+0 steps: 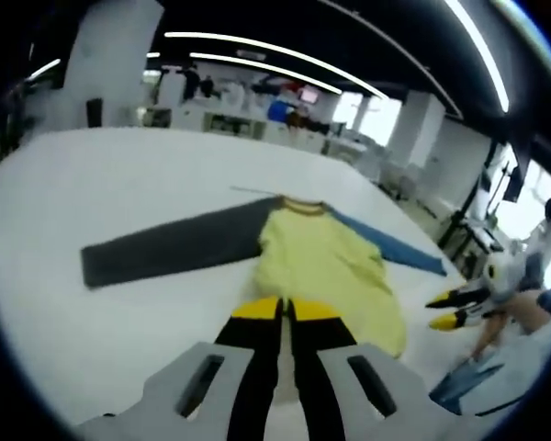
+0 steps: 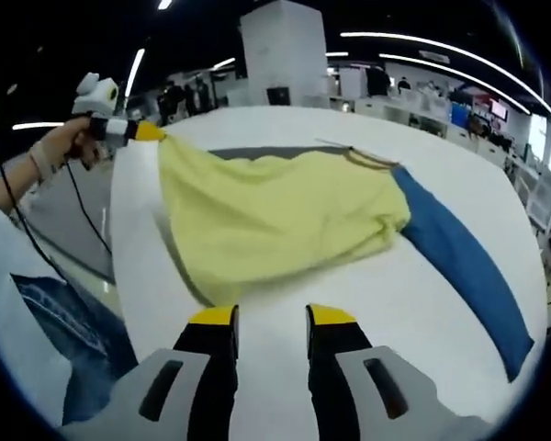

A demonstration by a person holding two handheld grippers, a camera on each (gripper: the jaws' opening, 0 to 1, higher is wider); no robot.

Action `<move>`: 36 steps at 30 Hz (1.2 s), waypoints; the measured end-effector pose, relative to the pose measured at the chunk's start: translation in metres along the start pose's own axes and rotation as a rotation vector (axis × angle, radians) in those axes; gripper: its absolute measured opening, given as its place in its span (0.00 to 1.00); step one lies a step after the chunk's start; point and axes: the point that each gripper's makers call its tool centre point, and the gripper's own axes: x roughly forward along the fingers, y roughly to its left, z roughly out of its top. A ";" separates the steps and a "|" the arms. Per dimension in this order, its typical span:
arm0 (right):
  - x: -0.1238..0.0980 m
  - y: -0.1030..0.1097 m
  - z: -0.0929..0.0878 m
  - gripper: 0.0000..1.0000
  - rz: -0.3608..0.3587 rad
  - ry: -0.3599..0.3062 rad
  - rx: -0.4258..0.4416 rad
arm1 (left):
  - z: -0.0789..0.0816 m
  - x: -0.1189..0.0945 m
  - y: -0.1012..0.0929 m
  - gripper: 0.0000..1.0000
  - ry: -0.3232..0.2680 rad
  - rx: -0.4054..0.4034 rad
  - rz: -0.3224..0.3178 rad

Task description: Fold the garment on the visible template until the final outline fits inside the template.

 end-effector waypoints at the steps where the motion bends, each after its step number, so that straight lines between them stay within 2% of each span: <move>1: 0.005 0.003 -0.002 0.26 0.013 0.008 -0.012 | -0.001 0.000 0.000 0.00 0.005 0.000 -0.003; 12: 0.031 0.014 -0.005 0.25 0.063 0.032 -0.046 | -0.008 0.002 0.000 0.00 0.024 -0.005 -0.008; 16: 0.038 0.017 -0.006 0.27 0.084 0.038 -0.050 | -0.012 0.002 -0.001 0.00 0.037 -0.006 -0.014; 19: 0.044 0.017 -0.006 0.32 0.091 0.045 -0.061 | -0.013 0.002 -0.001 0.00 0.041 -0.008 -0.015; 24: 0.050 0.022 -0.007 0.32 0.131 0.066 -0.079 | -0.015 0.001 0.000 0.00 0.050 -0.011 -0.017; 30: 0.058 0.023 0.001 0.36 0.163 0.072 -0.126 | -0.017 0.002 0.000 0.00 0.058 -0.013 -0.023; 36: 0.065 0.026 0.020 0.41 0.203 0.055 -0.179 | -0.017 0.003 0.001 0.00 0.061 -0.015 -0.023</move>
